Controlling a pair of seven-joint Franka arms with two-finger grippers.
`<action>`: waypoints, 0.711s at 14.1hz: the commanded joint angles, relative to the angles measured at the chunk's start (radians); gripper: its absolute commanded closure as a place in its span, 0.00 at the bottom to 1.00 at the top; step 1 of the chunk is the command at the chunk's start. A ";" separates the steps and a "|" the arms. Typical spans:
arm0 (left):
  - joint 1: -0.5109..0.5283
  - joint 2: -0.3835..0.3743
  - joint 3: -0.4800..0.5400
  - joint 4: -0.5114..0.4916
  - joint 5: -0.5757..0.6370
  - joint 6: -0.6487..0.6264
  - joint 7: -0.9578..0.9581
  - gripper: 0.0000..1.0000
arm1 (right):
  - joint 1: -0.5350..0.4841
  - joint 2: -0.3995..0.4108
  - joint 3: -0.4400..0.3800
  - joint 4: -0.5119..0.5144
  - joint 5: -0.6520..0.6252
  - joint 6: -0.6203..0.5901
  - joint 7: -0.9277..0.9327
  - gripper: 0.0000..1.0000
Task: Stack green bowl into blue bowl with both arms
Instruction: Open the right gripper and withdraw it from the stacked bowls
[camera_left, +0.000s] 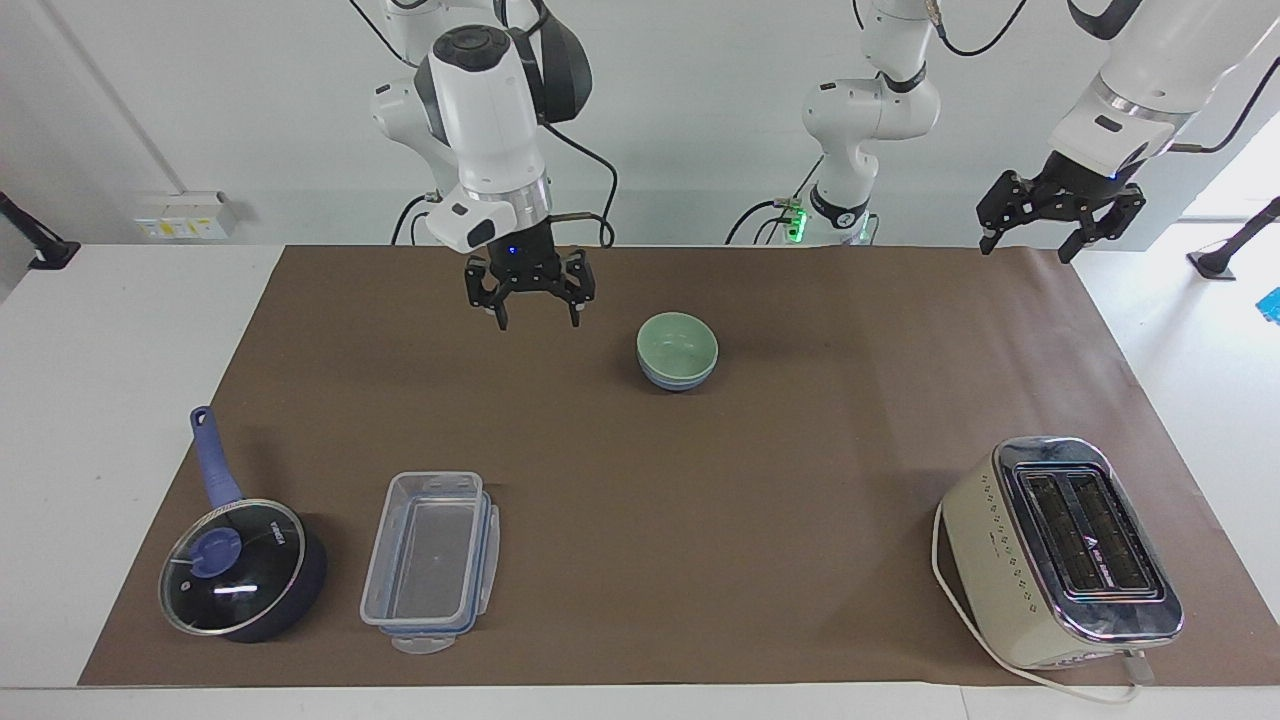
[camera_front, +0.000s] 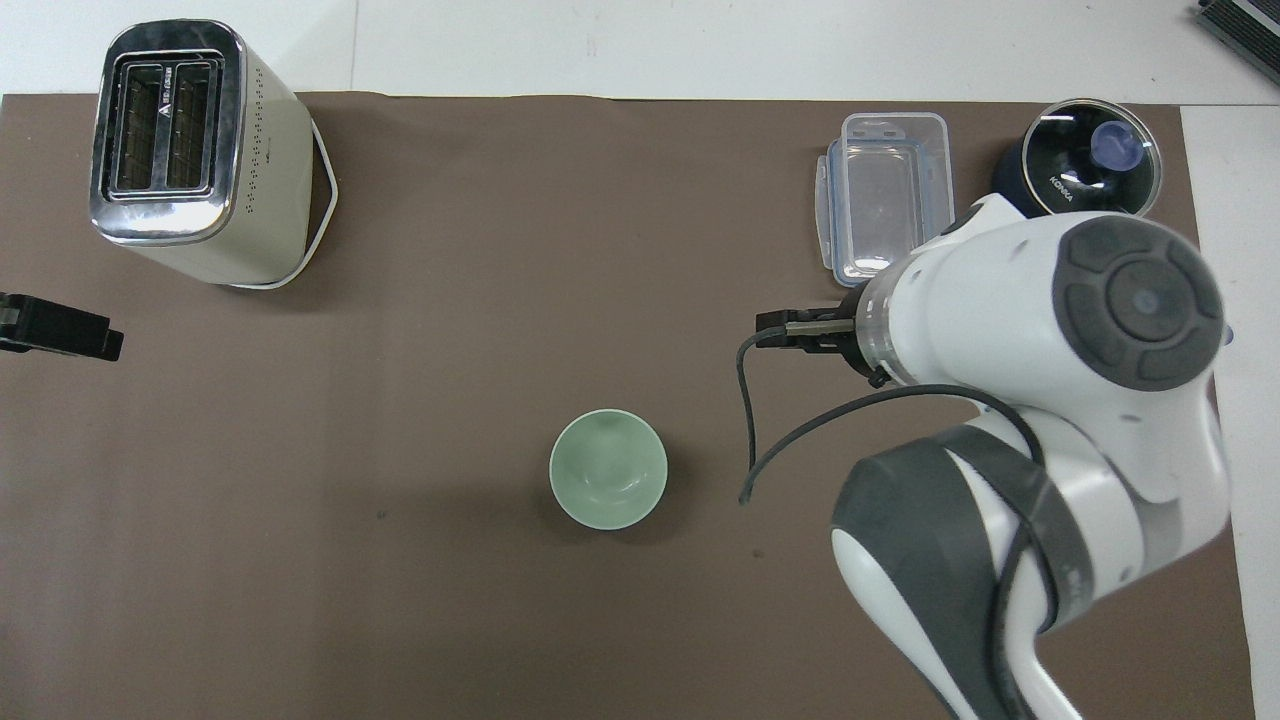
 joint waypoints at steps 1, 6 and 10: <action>0.011 -0.028 -0.006 -0.034 -0.012 0.014 0.010 0.00 | -0.039 -0.038 0.006 0.055 -0.016 -0.083 0.002 0.00; 0.011 -0.028 -0.006 -0.034 -0.012 0.013 0.010 0.00 | -0.116 -0.052 0.006 0.162 -0.014 -0.192 0.001 0.00; 0.011 -0.028 -0.006 -0.035 -0.012 0.013 0.010 0.00 | -0.184 -0.065 -0.010 0.238 -0.018 -0.307 -0.030 0.00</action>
